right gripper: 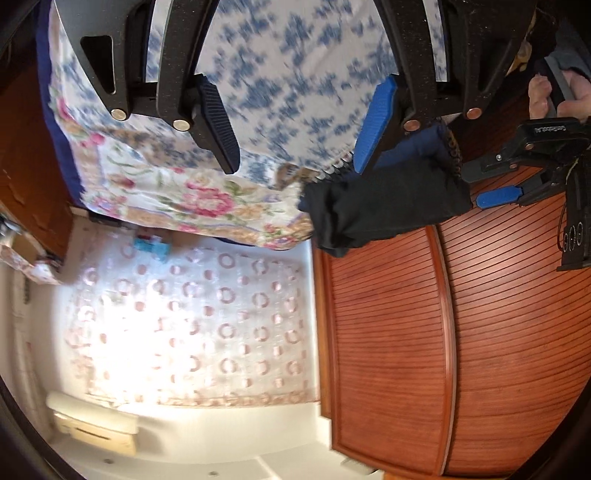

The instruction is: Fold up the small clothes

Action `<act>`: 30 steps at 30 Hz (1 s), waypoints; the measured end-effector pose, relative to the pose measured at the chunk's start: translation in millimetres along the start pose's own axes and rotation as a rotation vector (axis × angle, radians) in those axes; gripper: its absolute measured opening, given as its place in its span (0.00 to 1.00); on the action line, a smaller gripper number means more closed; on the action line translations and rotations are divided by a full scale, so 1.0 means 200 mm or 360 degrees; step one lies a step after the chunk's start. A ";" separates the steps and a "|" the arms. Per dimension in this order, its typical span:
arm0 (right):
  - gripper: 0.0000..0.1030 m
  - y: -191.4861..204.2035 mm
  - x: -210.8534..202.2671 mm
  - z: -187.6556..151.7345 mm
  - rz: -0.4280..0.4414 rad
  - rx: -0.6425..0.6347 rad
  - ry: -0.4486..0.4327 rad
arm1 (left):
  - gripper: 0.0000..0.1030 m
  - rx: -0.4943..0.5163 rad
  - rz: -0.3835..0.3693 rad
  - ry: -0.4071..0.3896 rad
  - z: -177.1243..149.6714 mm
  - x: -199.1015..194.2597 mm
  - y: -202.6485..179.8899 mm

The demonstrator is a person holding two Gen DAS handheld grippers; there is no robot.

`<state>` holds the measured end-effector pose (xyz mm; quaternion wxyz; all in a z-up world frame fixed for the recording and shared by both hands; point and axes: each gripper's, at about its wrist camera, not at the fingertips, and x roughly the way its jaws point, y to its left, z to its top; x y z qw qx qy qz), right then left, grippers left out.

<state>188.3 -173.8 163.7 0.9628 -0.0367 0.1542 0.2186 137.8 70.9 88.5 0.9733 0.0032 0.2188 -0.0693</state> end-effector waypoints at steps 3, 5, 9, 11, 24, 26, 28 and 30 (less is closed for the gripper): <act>0.70 -0.02 -0.17 -0.06 -0.0091 0.0049 -0.0030 | 0.77 0.0033 0.0011 -0.0006 -0.01 -0.04 -0.12; 0.74 -0.01 -0.28 -0.11 -0.0141 0.0071 -0.0042 | 0.77 0.0044 0.0006 -0.0011 -0.02 -0.07 -0.18; 0.76 0.01 -0.46 -0.20 -0.0247 0.0105 -0.0067 | 0.77 0.0049 -0.0018 -0.0050 -0.03 -0.14 -0.27; 0.76 0.04 -0.53 -0.24 -0.0285 0.0117 -0.0073 | 0.77 0.0039 -0.0010 -0.0066 -0.03 -0.17 -0.31; 0.76 0.21 -0.73 -0.31 -0.0378 0.0191 -0.0103 | 0.77 0.0060 0.0008 -0.0101 -0.06 -0.26 -0.43; 0.76 0.24 -0.74 -0.32 -0.0382 0.0197 -0.0108 | 0.77 0.0059 0.0008 -0.0103 -0.06 -0.26 -0.43; 0.76 0.26 -0.75 -0.32 -0.0388 0.0203 -0.0112 | 0.77 0.0058 0.0011 -0.0104 -0.06 -0.26 -0.43; 0.76 0.25 -0.74 -0.33 -0.0388 0.0207 -0.0111 | 0.77 0.0057 0.0007 -0.0102 -0.06 -0.25 -0.43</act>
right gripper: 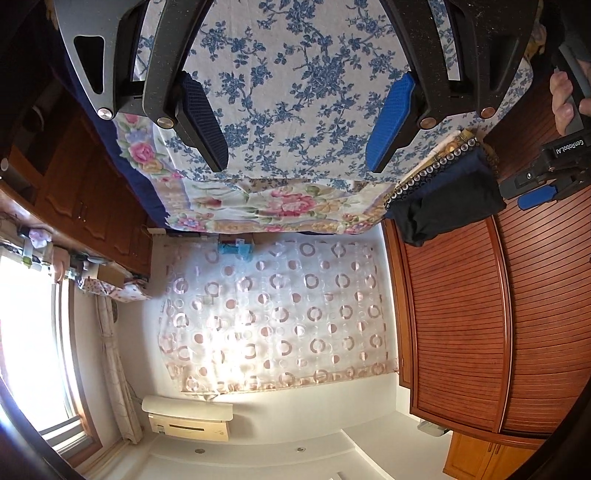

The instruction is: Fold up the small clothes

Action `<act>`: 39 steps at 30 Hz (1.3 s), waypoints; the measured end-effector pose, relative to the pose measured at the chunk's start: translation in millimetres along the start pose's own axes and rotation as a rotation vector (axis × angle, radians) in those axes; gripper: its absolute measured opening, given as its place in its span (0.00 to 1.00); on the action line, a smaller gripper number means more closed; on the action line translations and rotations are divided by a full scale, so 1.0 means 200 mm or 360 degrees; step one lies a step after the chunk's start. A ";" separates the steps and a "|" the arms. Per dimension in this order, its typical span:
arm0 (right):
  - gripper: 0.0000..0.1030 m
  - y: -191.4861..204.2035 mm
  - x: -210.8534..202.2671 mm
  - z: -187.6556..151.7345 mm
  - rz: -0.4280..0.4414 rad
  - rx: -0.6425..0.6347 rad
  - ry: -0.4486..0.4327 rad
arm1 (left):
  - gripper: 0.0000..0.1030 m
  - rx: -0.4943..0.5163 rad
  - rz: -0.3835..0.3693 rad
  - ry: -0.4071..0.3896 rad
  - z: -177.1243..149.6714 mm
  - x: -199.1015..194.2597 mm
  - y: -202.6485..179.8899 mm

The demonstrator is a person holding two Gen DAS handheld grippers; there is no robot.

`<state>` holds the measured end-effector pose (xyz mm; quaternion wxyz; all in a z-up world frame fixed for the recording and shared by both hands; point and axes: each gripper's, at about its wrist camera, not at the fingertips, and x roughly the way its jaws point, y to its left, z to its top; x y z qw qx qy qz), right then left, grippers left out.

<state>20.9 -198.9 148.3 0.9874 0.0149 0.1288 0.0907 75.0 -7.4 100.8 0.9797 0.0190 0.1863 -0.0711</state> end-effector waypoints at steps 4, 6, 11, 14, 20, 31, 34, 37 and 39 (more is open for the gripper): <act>0.76 0.00 0.01 0.00 -0.0001 -0.0007 0.0001 | 0.77 -0.0010 -0.0001 0.0014 0.00 0.01 -0.01; 0.76 0.00 0.01 0.00 -0.0002 -0.0009 -0.0004 | 0.77 -0.0013 0.0001 0.0017 -0.01 0.00 -0.02; 0.76 -0.04 0.03 0.00 0.0001 -0.0010 -0.0004 | 0.77 -0.0017 0.0002 0.0019 -0.02 0.00 -0.02; 0.76 -0.05 0.03 -0.01 0.0004 -0.0010 -0.0007 | 0.77 -0.0017 0.0003 0.0019 -0.02 0.00 -0.02; 0.76 -0.08 0.04 -0.01 0.0003 -0.0017 -0.0009 | 0.77 -0.0015 0.0005 0.0018 -0.01 0.00 -0.03; 0.76 -0.10 0.04 -0.02 0.0014 -0.0032 -0.0012 | 0.77 -0.0025 0.0012 0.0011 -0.03 -0.02 -0.02; 0.76 -0.11 0.05 -0.02 0.0014 -0.0032 -0.0010 | 0.77 -0.0026 0.0012 0.0010 -0.03 -0.02 -0.02; 0.76 -0.13 0.05 -0.02 0.0019 -0.0034 -0.0010 | 0.77 -0.0026 0.0012 0.0007 -0.03 -0.02 -0.02; 0.76 -0.13 0.05 -0.02 0.0018 -0.0033 -0.0010 | 0.77 -0.0026 0.0012 0.0007 -0.03 -0.03 -0.02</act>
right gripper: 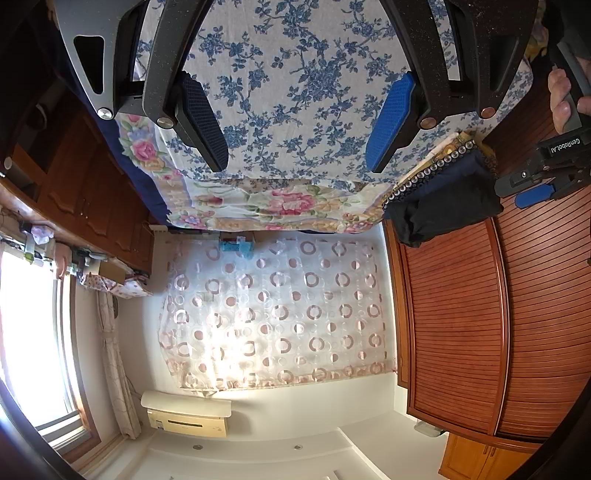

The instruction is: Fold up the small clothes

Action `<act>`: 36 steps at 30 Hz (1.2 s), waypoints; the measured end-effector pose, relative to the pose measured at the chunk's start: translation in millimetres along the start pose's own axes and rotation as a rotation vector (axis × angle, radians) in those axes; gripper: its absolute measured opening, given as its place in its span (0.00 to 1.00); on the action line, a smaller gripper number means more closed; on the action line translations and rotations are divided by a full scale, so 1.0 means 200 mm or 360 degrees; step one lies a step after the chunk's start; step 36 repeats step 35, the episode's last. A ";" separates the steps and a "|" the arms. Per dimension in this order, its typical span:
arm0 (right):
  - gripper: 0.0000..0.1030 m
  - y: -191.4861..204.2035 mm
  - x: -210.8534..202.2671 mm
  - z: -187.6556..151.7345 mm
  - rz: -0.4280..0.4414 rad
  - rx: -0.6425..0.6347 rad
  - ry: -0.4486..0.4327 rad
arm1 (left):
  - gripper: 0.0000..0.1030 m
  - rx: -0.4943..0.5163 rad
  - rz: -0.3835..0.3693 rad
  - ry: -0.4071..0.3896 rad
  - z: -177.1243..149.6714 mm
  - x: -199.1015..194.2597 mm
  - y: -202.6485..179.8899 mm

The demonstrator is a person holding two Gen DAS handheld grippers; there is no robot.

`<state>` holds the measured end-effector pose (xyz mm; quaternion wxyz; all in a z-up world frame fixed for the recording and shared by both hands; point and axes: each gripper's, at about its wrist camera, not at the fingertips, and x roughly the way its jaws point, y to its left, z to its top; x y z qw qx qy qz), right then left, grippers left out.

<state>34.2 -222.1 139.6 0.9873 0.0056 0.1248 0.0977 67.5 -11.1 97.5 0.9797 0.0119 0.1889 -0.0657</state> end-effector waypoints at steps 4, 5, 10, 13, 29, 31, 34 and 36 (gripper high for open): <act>0.76 -0.01 0.01 0.00 -0.0002 0.0002 0.0002 | 0.77 -0.0001 0.0001 0.0000 0.00 0.00 0.00; 0.76 -0.02 0.01 0.00 0.0000 0.0002 0.0002 | 0.77 -0.0001 0.0002 0.0000 0.00 0.00 0.00; 0.76 -0.02 0.01 0.00 -0.0002 -0.0001 0.0000 | 0.77 0.0000 0.0002 -0.0002 0.00 0.00 -0.01; 0.76 -0.03 0.00 -0.01 -0.0002 0.0000 -0.0001 | 0.77 0.0001 0.0002 -0.0002 0.00 -0.01 -0.01; 0.76 -0.03 0.00 -0.01 -0.0005 0.0001 -0.0009 | 0.77 0.0000 0.0002 -0.0003 0.00 -0.01 -0.01; 0.76 -0.03 0.00 -0.02 -0.0005 0.0001 -0.0008 | 0.77 0.0001 0.0005 -0.0005 0.00 -0.02 -0.01; 0.76 -0.03 0.00 -0.02 -0.0005 0.0000 -0.0009 | 0.77 -0.0002 0.0000 -0.0003 0.00 -0.01 -0.01; 0.76 -0.03 0.00 -0.02 -0.0005 0.0001 -0.0010 | 0.77 0.0000 0.0001 -0.0004 0.00 -0.01 -0.01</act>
